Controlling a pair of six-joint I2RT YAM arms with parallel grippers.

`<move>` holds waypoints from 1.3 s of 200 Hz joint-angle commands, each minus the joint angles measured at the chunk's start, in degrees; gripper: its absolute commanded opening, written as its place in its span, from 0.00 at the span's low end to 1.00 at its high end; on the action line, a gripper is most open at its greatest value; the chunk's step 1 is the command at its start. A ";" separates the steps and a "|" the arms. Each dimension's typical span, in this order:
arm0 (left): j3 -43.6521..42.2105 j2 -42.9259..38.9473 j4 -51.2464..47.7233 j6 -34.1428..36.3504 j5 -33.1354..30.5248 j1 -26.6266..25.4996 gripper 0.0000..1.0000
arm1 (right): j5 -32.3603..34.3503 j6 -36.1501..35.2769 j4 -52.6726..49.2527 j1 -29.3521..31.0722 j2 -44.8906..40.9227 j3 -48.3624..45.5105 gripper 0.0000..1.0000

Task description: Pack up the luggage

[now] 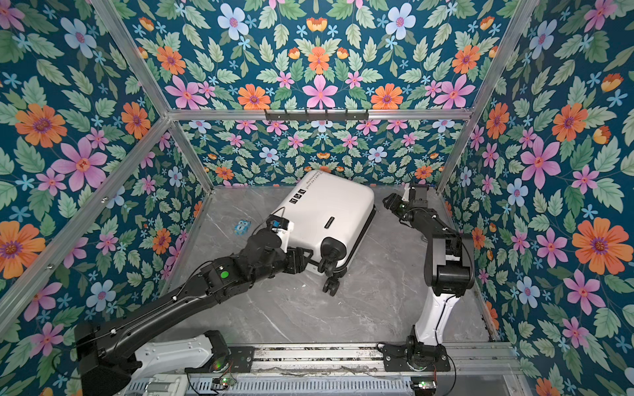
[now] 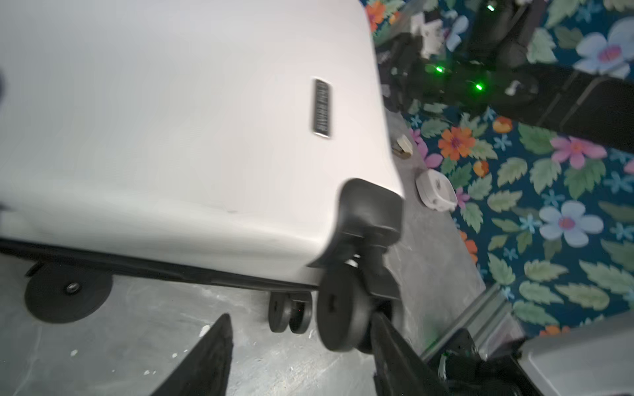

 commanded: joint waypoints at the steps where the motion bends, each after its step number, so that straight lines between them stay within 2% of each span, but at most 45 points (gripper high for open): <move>1: -6.42 -3.40 5.73 -6.05 8.31 6.03 0.57 | -11.05 3.28 -2.46 -0.03 4.54 5.33 0.66; 17: -9.87 -4.29 8.39 -7.84 11.31 8.34 0.52 | -14.95 5.94 -3.04 -0.06 8.63 10.43 0.66; 51: -10.72 -1.47 7.12 -7.27 10.08 8.74 0.51 | -21.60 9.49 -3.14 1.09 16.22 19.24 0.66; 81: -12.42 -0.53 8.12 -6.93 8.83 10.99 0.51 | -25.88 9.45 -0.53 2.66 18.21 19.66 0.66; 96: -13.23 -0.44 8.83 -6.56 8.33 12.86 0.51 | -28.81 10.84 3.97 2.88 18.37 17.22 0.66; 134: -13.14 1.48 10.36 -4.64 9.05 17.32 0.55 | -37.10 19.58 22.04 3.11 17.49 8.34 0.65; 161: -12.97 3.20 10.91 -3.16 9.36 19.44 0.58 | -39.81 18.46 25.36 4.12 14.39 2.01 0.64; 210: -11.08 7.44 11.19 0.43 9.77 22.41 0.60 | -41.69 16.85 29.96 6.30 7.28 -10.49 0.64; 260: -7.90 12.39 11.89 3.70 11.18 23.03 0.60 | -39.66 17.44 37.35 7.34 -1.01 -25.57 0.63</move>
